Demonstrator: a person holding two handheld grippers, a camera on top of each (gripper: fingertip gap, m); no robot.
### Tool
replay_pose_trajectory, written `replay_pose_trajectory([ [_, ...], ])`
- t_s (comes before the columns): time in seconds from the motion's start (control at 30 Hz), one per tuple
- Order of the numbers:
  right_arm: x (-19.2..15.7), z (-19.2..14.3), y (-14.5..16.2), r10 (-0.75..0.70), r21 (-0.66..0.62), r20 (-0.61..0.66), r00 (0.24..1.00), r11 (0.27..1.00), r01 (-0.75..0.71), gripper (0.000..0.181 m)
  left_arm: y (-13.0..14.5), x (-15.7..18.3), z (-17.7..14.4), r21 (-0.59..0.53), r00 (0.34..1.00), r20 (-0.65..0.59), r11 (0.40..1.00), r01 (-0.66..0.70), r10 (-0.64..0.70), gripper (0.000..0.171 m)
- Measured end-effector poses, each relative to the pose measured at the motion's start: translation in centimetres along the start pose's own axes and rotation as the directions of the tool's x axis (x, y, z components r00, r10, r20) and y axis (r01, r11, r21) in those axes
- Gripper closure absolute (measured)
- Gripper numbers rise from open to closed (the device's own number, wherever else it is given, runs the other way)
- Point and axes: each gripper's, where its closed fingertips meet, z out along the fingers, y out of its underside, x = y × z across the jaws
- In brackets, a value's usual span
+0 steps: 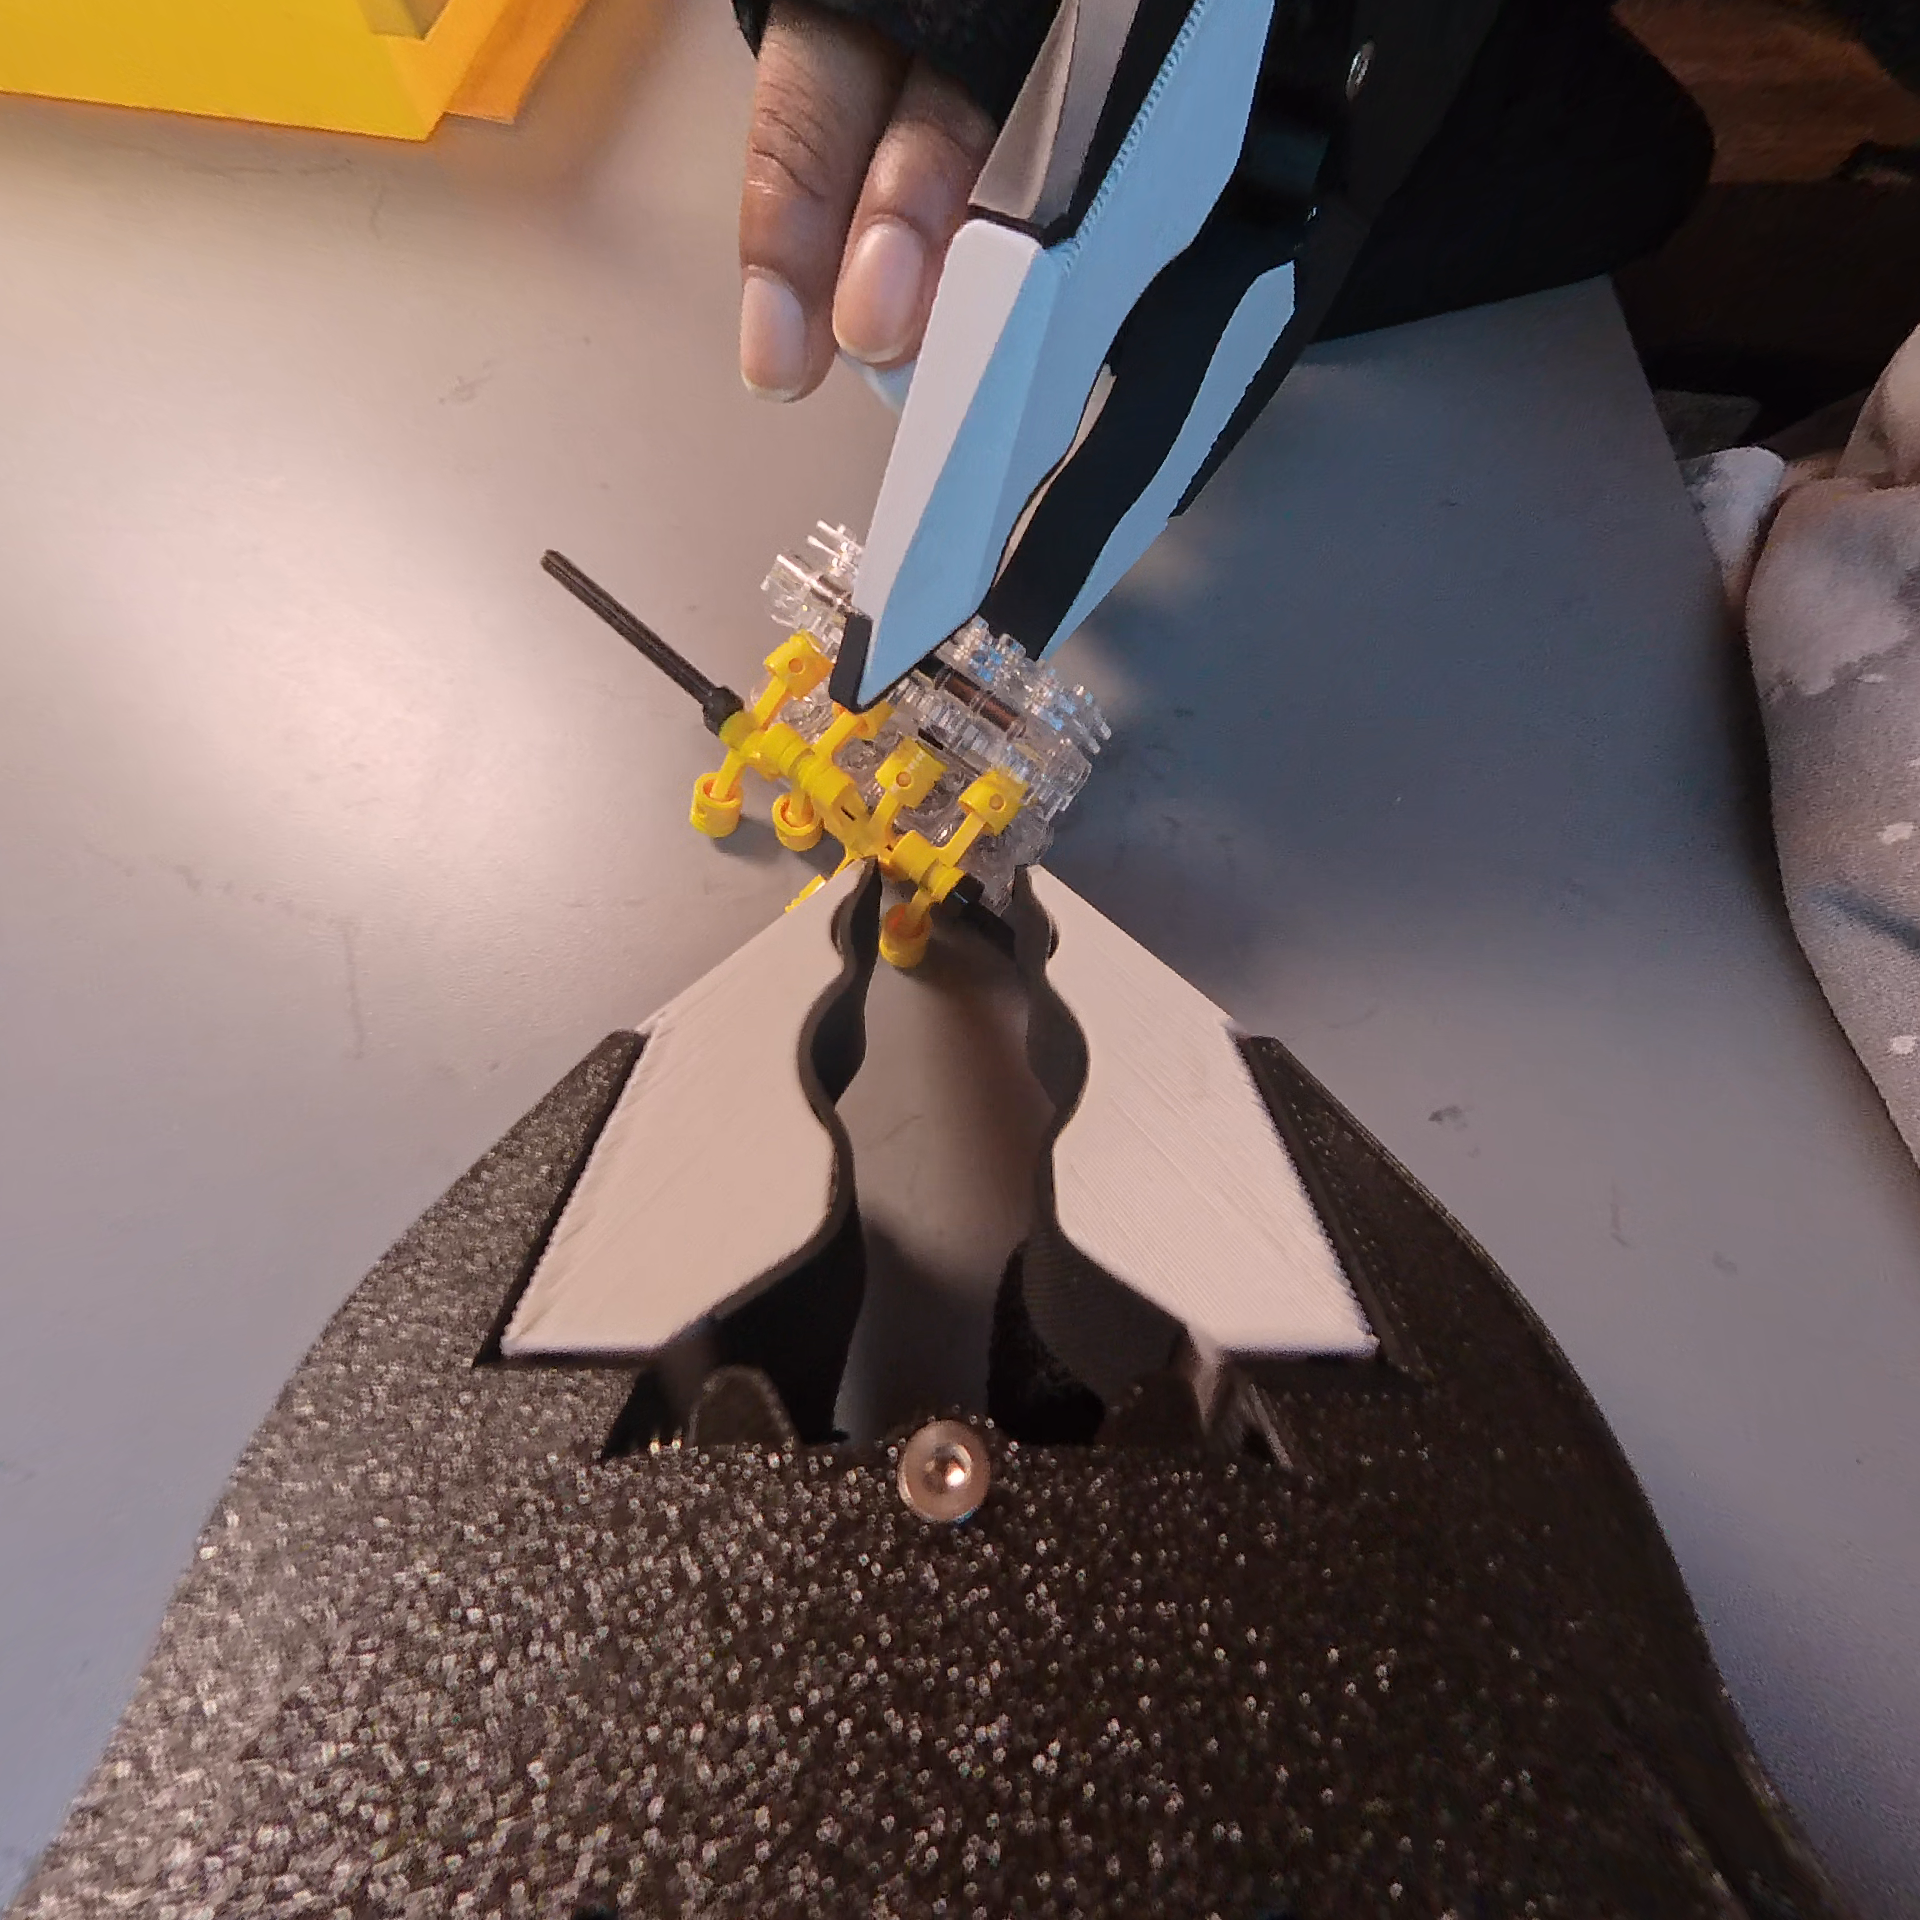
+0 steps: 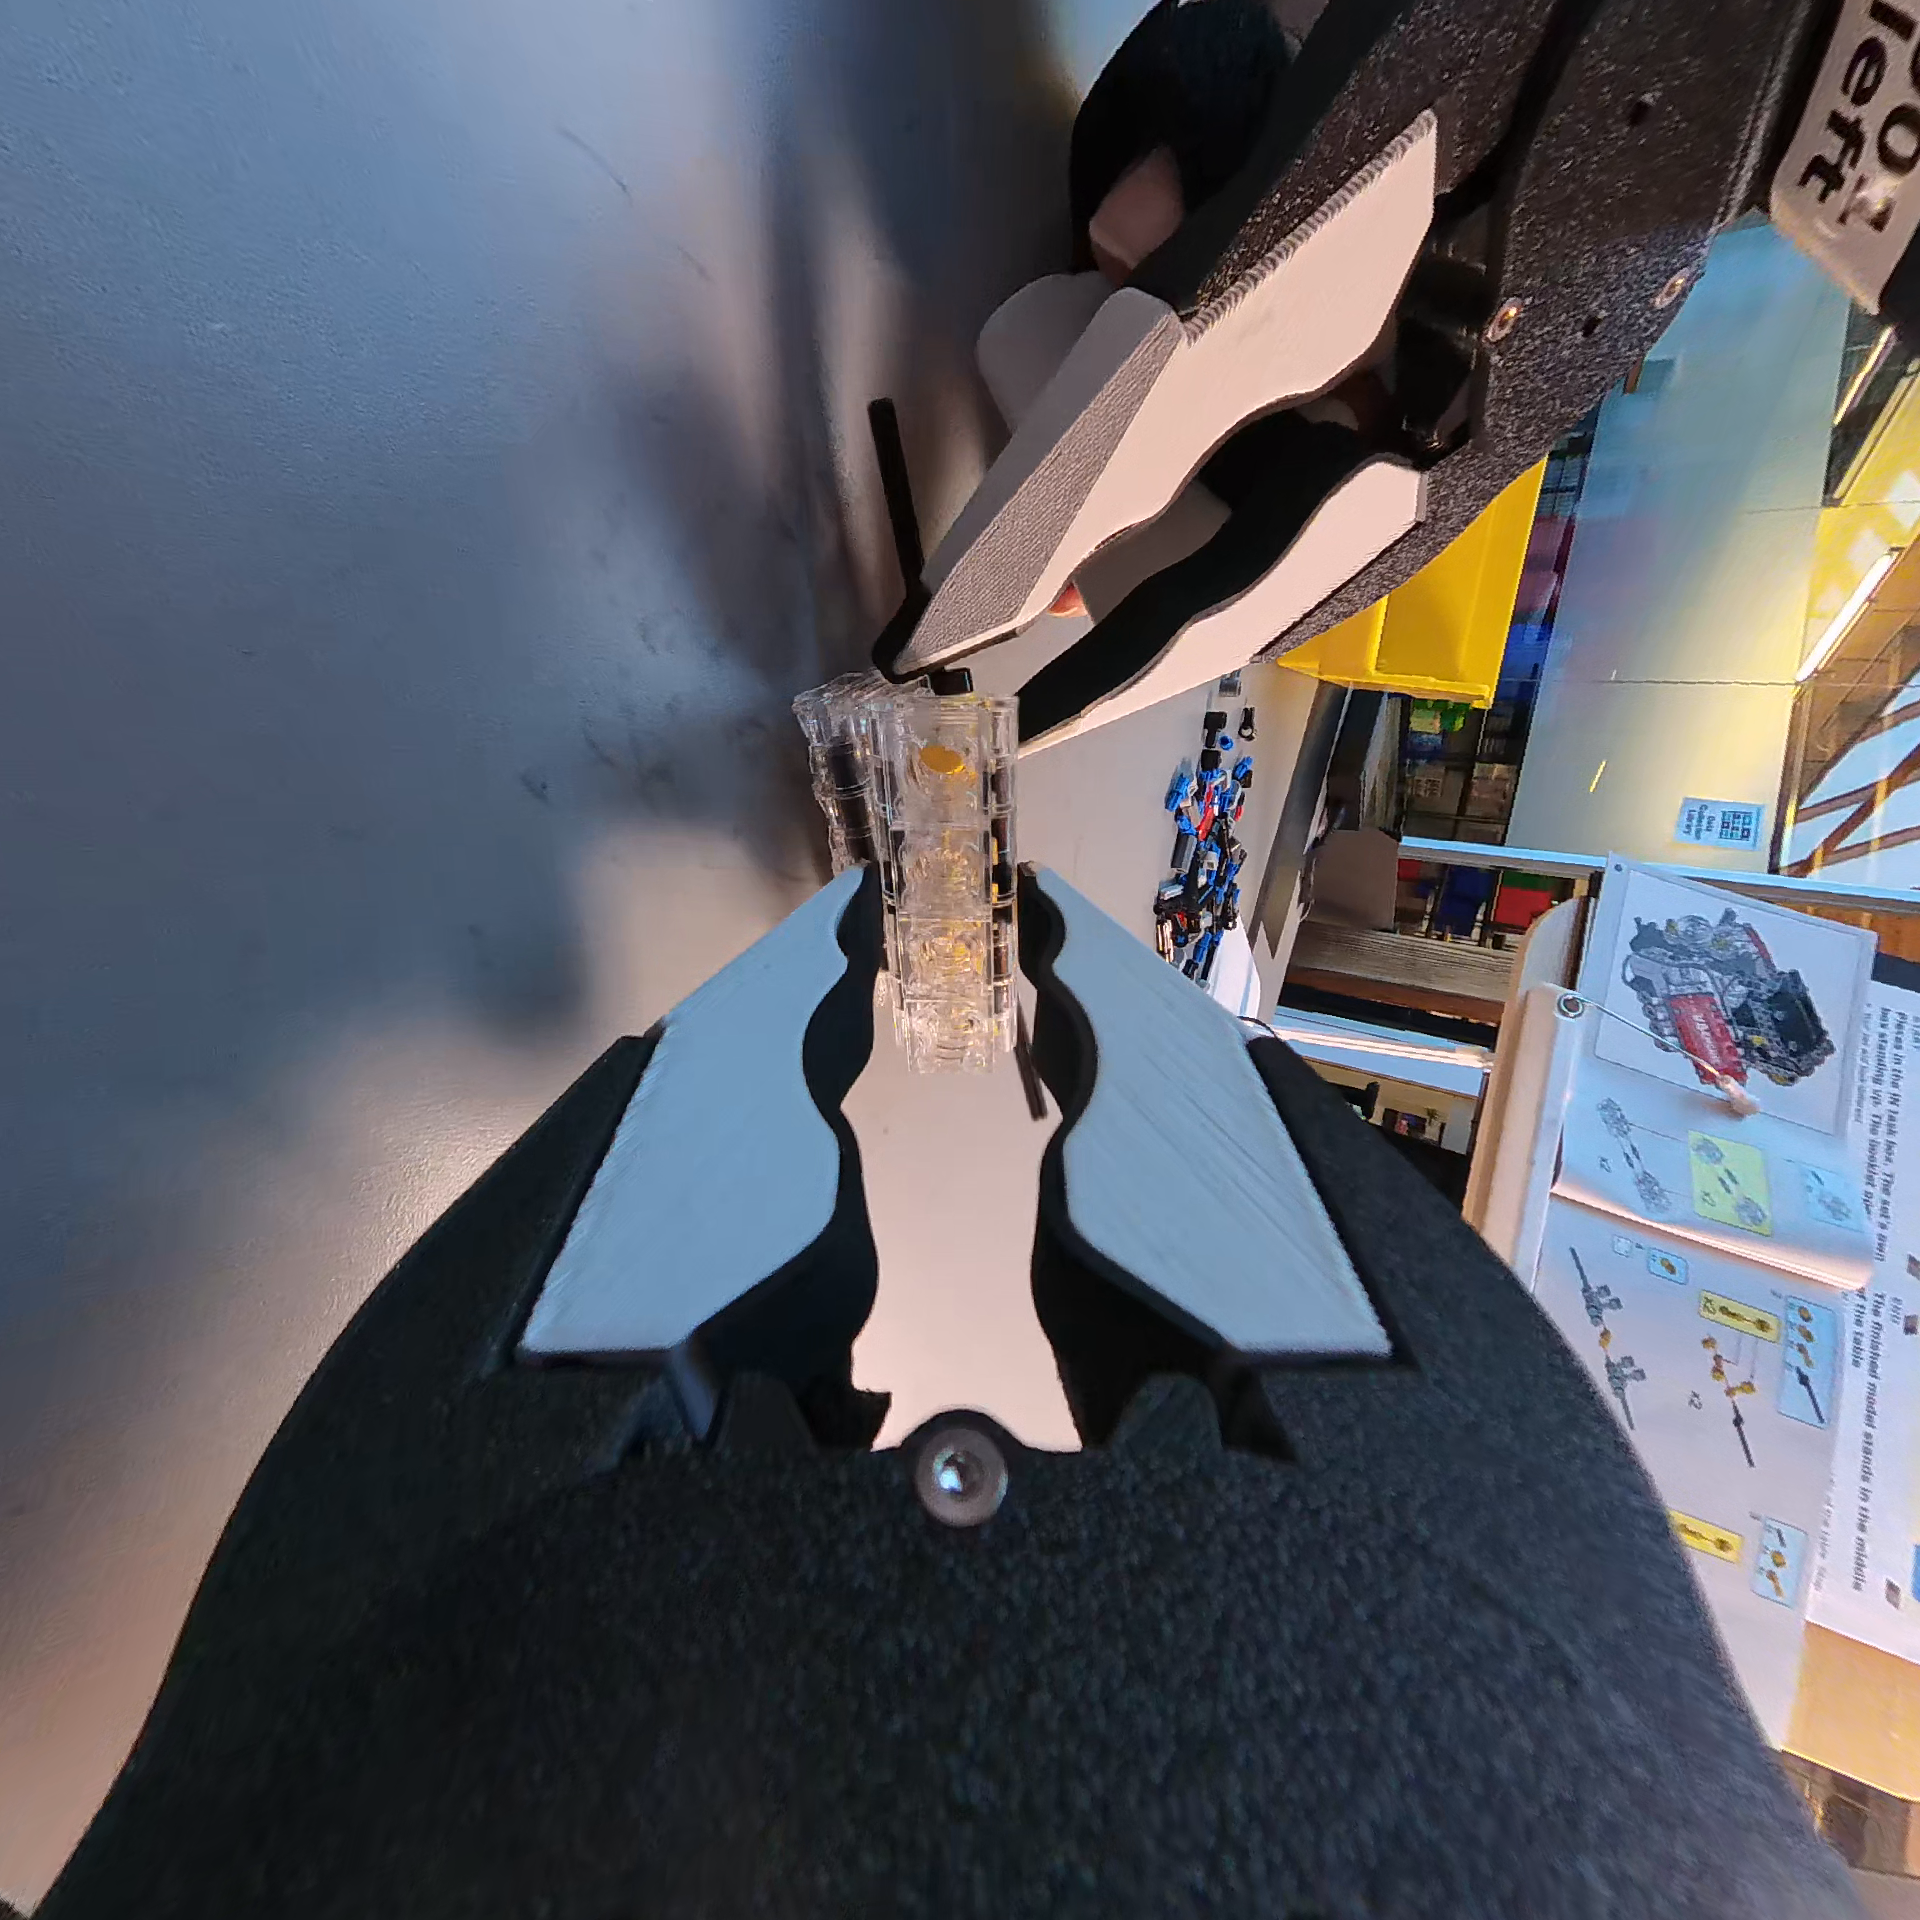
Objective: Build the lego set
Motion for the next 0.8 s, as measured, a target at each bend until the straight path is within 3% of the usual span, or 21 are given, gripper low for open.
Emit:
replay_pose_trajectory([
  [0.8, 0.55, 0.39, -0.18, -0.145, 0.077, 0.202, 0.969, 0.988, 0.132, 0.157, 0.02, 0.12, 0.15, 0.008, 0.999, 0.019, 0.999, -0.035, 0.035, 0.149],
])
